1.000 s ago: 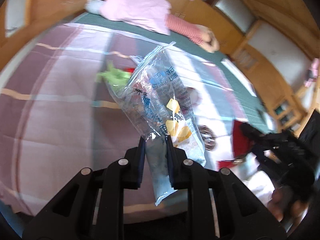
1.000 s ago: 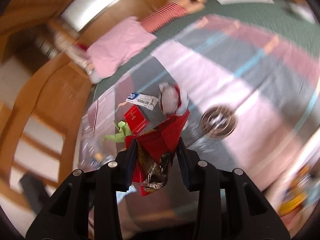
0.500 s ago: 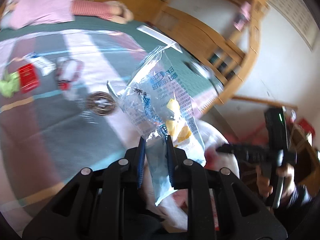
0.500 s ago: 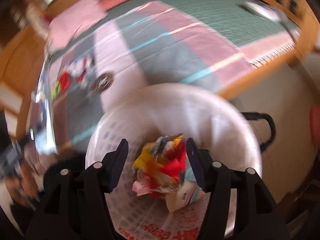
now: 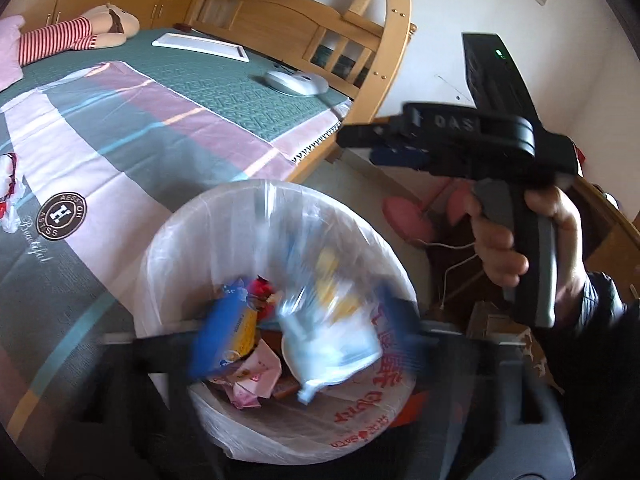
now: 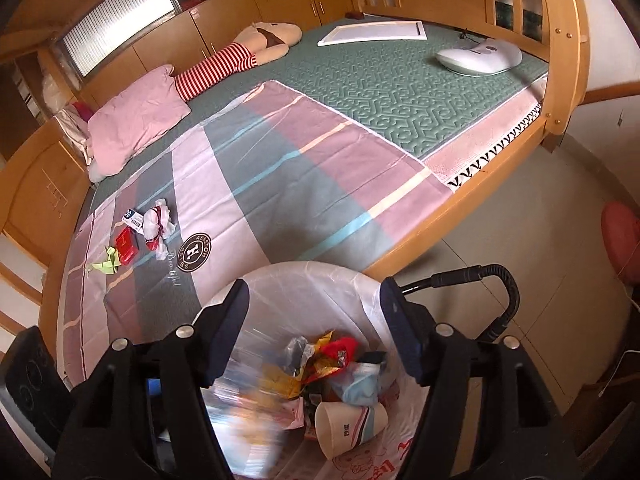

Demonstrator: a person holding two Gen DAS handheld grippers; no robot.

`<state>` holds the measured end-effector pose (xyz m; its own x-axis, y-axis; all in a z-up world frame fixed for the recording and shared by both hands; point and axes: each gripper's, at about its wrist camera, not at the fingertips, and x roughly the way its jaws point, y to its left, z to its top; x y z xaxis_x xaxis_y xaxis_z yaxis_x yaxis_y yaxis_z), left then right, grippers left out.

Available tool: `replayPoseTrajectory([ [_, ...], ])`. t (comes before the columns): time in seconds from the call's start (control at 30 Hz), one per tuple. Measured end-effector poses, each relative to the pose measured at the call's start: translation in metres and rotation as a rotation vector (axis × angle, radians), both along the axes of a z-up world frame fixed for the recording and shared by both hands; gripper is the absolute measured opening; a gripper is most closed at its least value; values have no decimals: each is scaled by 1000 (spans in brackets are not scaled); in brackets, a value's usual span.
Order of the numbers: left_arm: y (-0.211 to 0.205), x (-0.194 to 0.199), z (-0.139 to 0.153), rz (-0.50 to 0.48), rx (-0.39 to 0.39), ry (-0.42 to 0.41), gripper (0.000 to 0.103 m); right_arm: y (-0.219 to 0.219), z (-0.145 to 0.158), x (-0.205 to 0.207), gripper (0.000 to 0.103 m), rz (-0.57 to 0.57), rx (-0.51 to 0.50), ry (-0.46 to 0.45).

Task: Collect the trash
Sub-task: 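Swing both tools over the wastebasket and open them to drop both items, then grasp the green paper with the left tool while the right tool grasps the white-red plastic bag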

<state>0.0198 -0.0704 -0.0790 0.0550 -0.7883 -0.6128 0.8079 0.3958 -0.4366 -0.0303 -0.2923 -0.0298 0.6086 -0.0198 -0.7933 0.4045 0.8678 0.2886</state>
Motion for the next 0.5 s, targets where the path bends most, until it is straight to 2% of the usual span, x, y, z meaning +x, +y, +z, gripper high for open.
replayPoseTrajectory([
  [0.1, 12, 9, 5, 23, -13, -18, 92, 1, 1, 10, 67, 4, 8, -11],
  [0.2, 49, 47, 15, 173, 10, -60, 92, 10, 5, 28, 67, 38, 2, -20],
  [0.27, 79, 91, 20, 361, 91, -98, 92, 22, 9, 46, 67, 78, -3, -23],
  [0.3, 105, 124, 21, 529, 178, -150, 92, 29, 10, 57, 67, 101, -3, -26],
  [0.4, 158, 187, 15, 815, 315, -266, 92, 55, 11, 89, 67, 178, -2, -34],
  [0.47, 193, 233, 0, 941, 370, -246, 92, 77, 8, 116, 69, 239, 3, -33],
  [0.5, 211, 253, -12, 997, 379, -198, 92, 91, 5, 132, 71, 275, 2, -27],
])
